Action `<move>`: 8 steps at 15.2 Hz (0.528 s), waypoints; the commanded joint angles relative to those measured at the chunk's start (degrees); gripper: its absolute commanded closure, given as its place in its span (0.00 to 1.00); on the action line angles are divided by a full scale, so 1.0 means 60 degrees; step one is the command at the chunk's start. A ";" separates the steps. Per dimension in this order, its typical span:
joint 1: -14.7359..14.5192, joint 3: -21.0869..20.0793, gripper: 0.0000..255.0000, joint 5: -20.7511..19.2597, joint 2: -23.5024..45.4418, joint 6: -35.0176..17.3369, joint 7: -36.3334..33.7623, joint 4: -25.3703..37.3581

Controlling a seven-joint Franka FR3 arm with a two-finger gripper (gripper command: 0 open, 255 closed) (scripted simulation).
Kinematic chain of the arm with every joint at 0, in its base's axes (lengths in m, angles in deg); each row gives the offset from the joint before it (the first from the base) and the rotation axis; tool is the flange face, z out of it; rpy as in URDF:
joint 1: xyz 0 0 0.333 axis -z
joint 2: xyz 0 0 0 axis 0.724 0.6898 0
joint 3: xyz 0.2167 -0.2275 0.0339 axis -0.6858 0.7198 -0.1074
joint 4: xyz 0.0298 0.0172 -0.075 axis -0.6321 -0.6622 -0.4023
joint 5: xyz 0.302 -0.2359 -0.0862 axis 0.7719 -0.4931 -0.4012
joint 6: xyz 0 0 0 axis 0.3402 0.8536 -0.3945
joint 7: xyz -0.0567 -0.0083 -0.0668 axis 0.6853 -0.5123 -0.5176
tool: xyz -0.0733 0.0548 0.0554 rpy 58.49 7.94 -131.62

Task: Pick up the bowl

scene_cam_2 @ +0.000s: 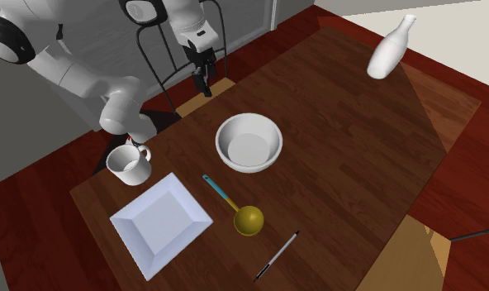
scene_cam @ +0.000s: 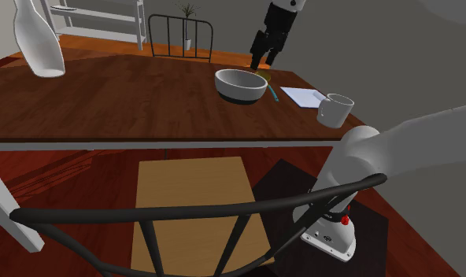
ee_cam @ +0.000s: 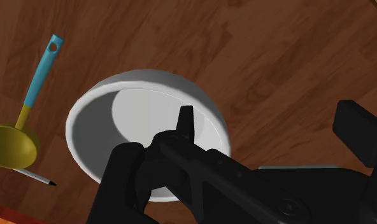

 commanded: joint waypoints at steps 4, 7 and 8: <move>0.0082 -0.0093 0.00 -0.0195 0.1238 -0.0390 -0.0059 0.0473; 0.0169 -0.0185 0.00 -0.0414 0.2486 -0.0687 -0.0142 0.1046; 0.0198 -0.0214 0.00 -0.0493 0.2903 -0.0764 -0.0175 0.1259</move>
